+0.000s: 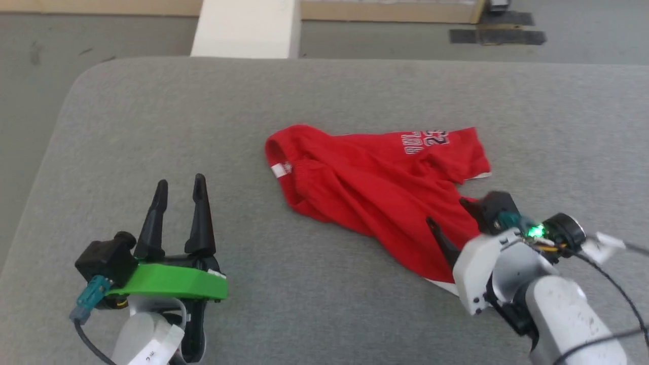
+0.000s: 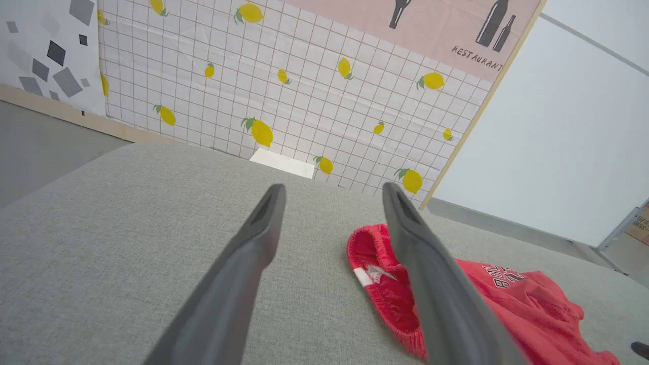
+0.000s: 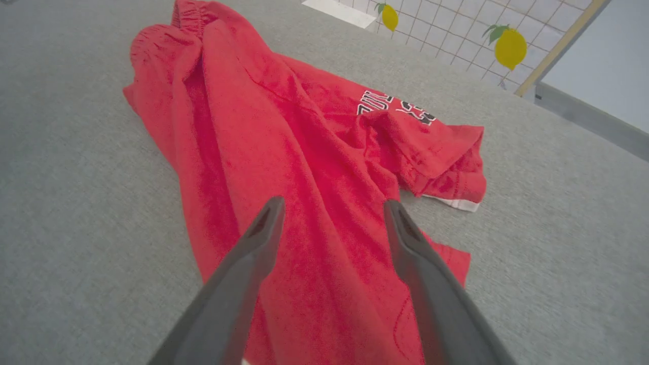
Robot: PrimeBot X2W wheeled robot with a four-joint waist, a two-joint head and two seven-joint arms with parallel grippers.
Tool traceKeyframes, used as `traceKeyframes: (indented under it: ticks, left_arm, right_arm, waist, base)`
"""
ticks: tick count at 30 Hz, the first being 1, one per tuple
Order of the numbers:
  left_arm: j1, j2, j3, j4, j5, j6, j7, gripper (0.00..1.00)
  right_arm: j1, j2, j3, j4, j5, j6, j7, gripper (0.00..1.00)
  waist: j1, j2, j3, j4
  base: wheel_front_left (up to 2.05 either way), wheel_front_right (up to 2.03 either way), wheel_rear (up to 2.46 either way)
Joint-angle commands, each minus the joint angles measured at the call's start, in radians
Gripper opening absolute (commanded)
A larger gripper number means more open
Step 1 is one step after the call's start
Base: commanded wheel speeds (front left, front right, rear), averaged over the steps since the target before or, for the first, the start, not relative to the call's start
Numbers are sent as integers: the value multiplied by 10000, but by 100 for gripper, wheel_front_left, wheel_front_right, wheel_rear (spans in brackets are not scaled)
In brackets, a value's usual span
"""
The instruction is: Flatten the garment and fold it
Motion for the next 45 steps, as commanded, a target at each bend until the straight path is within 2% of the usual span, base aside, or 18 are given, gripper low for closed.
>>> traceKeyframes:
  ticks: [1,3,4,6,8,13,18,23,28,35,36,37,41,45]
  left_arm:
    - [101,-52,56,-56,94,-77,-36,100]
    - [63,-80,97,-82,126,-120,-36,100]
    - [39,-89,114,-92,131,-139,-36,100]
    - [-8,-96,70,-107,8,-154,-36,100]
    - [-35,-98,26,-119,-126,-127,-37,100]
    - [-4,-100,-7,-168,-278,-5,-37,100]
    - [87,-101,-27,-232,-316,127,-37,100]
    - [-55,-101,-150,-261,-356,89,-37,100]
    - [-374,-102,-447,-316,-481,80,-37,100]
    - [-610,-102,-653,-379,-615,148,-37,100]
    - [-626,-102,-652,-365,-619,143,-37,100]
    - [-636,-102,-649,-351,-614,135,-37,100]
    - [-578,-102,-659,-326,-573,170,-37,100]
    - [-430,-102,-656,-206,-466,144,-37,100]
  right_arm:
    - [-299,-154,134,161,156,-15,401,100]
    - [-569,-307,283,391,387,-15,1035,100]
    - [-680,-372,330,500,479,-15,1358,96]
    - [-800,-458,490,615,722,-15,1869,32]
    - [-858,-548,618,597,937,-15,2187,0]
    - [-871,-738,676,170,1169,-15,2181,0]
    - [-1139,-744,158,-249,1217,-15,2015,0]
    - [-2094,-754,-618,-16,1262,-15,2141,0]
    - [-3518,-691,-2008,1325,893,-15,1737,0]
    - [-4917,-528,-3617,3746,-578,-15,952,0]
    - [-5029,-471,-3741,4062,-778,-15,849,76]
    - [-5104,-419,-3878,4283,-907,-15,750,100]
    - [-5124,-207,-4079,4743,-1329,-15,-189,100]
    - [-4544,75,-4082,4513,-1299,-15,-1720,100]
  waist:
    - [0,0,326,384]
    - [0,0,423,511]
    - [0,0,464,567]
    - [0,0,516,662]
    - [0,0,534,717]
    - [0,0,498,726]
    - [0,0,422,629]
    - [0,0,616,730]
    - [0,0,1066,1121]
    - [0,0,1621,1661]
    - [0,0,1651,1696]
    - [0,0,1659,1712]
    - [0,0,1513,1648]
    - [0,0,1034,1334]
  base:
    - [0,0,0]
    - [0,0,0]
    - [0,0,0]
    - [0,0,0]
    - [0,0,0]
    - [0,0,0]
    - [0,0,0]
    - [0,0,0]
    - [0,0,0]
    - [0,0,0]
    - [0,0,0]
    - [0,0,0]
    - [0,0,0]
    - [0,0,0]
